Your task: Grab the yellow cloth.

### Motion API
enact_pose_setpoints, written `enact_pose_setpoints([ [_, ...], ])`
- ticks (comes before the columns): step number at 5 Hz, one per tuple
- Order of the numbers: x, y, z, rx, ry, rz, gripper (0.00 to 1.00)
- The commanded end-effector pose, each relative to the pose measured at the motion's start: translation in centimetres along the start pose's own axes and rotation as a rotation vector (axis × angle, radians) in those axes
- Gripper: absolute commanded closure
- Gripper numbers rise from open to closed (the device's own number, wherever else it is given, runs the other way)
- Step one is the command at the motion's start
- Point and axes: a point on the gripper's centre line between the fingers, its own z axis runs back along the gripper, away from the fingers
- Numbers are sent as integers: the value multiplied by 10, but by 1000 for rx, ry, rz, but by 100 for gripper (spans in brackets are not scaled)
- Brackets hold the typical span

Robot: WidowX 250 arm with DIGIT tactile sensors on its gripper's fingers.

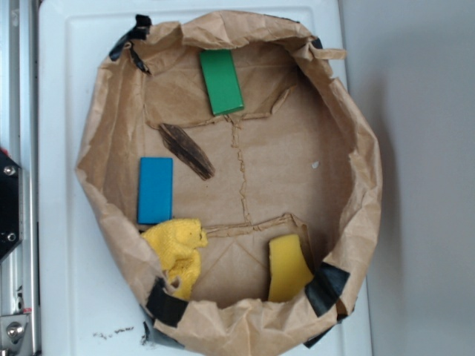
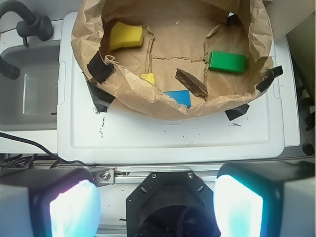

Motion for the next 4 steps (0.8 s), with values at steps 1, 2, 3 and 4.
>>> enact_pose_setpoints([
  [1,0,0,0,0,0,0,0],
  [2,49,-9,-12,-2,4,94,0],
  [3,97,-1,-36,25,-4,168,0],
  [4,96,12,-52,69,1,241,0],
])
